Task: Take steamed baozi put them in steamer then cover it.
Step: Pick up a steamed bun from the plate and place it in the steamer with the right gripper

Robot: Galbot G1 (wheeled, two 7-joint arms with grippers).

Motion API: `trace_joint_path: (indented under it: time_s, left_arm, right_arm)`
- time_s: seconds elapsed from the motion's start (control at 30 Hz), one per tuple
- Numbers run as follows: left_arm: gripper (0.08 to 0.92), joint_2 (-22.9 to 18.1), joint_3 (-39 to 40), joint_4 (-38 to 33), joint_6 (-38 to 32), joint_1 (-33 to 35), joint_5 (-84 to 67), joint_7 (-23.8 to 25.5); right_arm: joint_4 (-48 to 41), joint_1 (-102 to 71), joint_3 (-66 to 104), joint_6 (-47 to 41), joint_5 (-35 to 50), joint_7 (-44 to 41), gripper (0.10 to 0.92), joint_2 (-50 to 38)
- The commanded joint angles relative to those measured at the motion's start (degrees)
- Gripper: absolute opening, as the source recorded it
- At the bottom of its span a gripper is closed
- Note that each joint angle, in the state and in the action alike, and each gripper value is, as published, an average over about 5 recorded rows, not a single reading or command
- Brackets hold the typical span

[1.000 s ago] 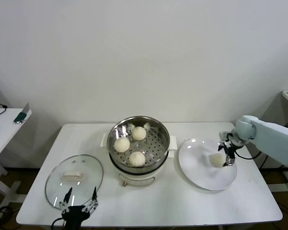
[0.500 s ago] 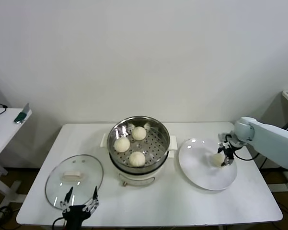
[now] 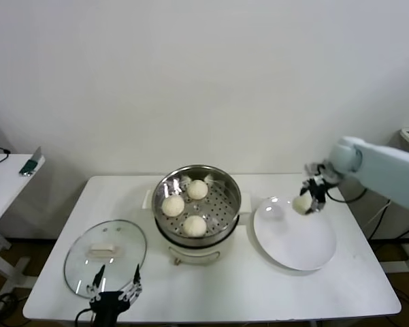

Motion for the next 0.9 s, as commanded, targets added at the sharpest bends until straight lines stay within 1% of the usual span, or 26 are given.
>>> trace_joint_path:
  time_s: [0.03, 0.1, 0.2, 0.4, 0.5, 0.63, 0.9]
  left_arm:
    - [0.823, 0.7, -0.1, -0.4, -0.3, -0.1, -0.5, -0.1]
    - [0.823, 0.9, -0.2, -0.6, -0.4, -0.2, -0.4, -0.2]
    - [0.823, 1.1, -0.2, -0.7, -0.4, -0.5, -0.4, -0.2]
    - [0.823, 1.2, -0.2, -0.5, -0.3, -1.1, -0.6, -0.1]
    - [0.823, 1.3, -0.4, -0.3, -0.3, -1.3, -0.9, -0.1]
    - [0.823, 1.5, -0.7, -0.2, -0.2, -1.3, -1.4, -0.1]
    - [0.823, 1.4, -0.9, 0.4, -0.2, -1.5, -1.8, -0.2]
  right_arm:
    - [10.7, 28.5, -16.4, -2.4, 21.9, -1.1, 0.687, 9.8]
    - [12.9, 30.0, -16.2, -3.8, 25.4, -0.3, 0.687, 12.5]
    - [15.5, 29.9, -15.1, -5.6, 28.4, 1.6, 0.687, 16.4]
    - [15.8, 24.4, -11.9, -8.2, 29.9, 6.3, 0.687, 24.3]
    - [13.8, 20.2, -10.8, -9.0, 29.0, 8.2, 0.687, 28.2]
    - [11.6, 15.9, -10.4, -9.4, 26.6, 9.1, 0.687, 30.7]
    - [10.3, 9.7, -11.6, -9.9, 19.4, 10.6, 0.687, 30.1]
